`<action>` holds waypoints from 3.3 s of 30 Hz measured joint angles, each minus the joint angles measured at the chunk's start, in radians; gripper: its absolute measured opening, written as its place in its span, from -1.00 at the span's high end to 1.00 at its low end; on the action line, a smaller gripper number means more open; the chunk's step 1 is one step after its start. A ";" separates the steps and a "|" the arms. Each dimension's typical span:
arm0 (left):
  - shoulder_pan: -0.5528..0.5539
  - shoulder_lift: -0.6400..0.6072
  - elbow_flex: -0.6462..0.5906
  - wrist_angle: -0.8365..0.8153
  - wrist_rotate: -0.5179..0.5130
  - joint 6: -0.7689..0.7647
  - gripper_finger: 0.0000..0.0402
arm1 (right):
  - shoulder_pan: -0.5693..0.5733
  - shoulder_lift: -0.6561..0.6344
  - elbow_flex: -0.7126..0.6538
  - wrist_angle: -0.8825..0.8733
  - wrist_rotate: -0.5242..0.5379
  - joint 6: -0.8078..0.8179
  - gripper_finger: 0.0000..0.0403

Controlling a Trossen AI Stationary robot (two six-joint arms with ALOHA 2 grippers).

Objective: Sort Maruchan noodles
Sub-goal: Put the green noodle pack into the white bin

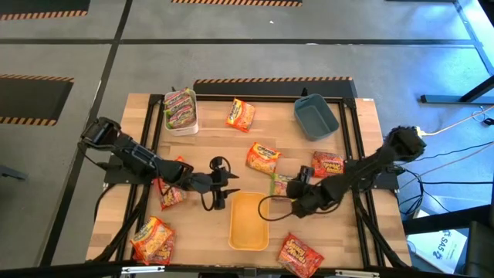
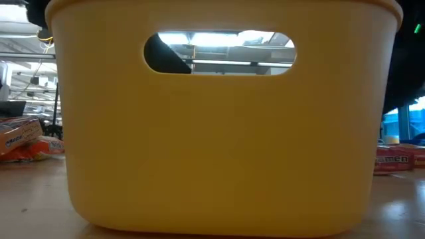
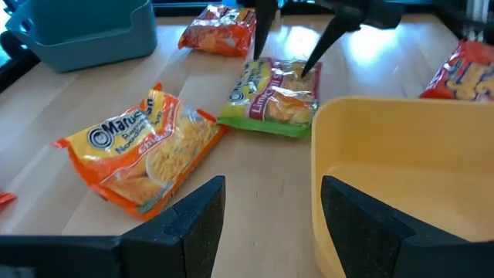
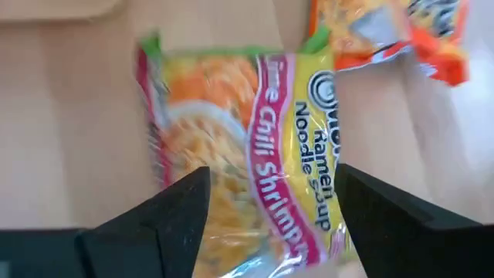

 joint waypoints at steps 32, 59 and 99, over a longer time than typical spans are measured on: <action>0.345 0.557 0.754 -0.297 0.399 0.097 -0.35 | 0.204 -0.208 -0.328 0.330 0.142 0.142 -0.31; 0.432 0.796 0.971 -0.429 0.663 0.095 -0.36 | 0.204 -0.171 -0.466 0.441 0.146 0.064 -0.31; 0.449 0.837 0.971 -0.432 0.870 -0.052 0.58 | 0.203 -0.054 -0.473 0.580 0.279 -0.014 -0.31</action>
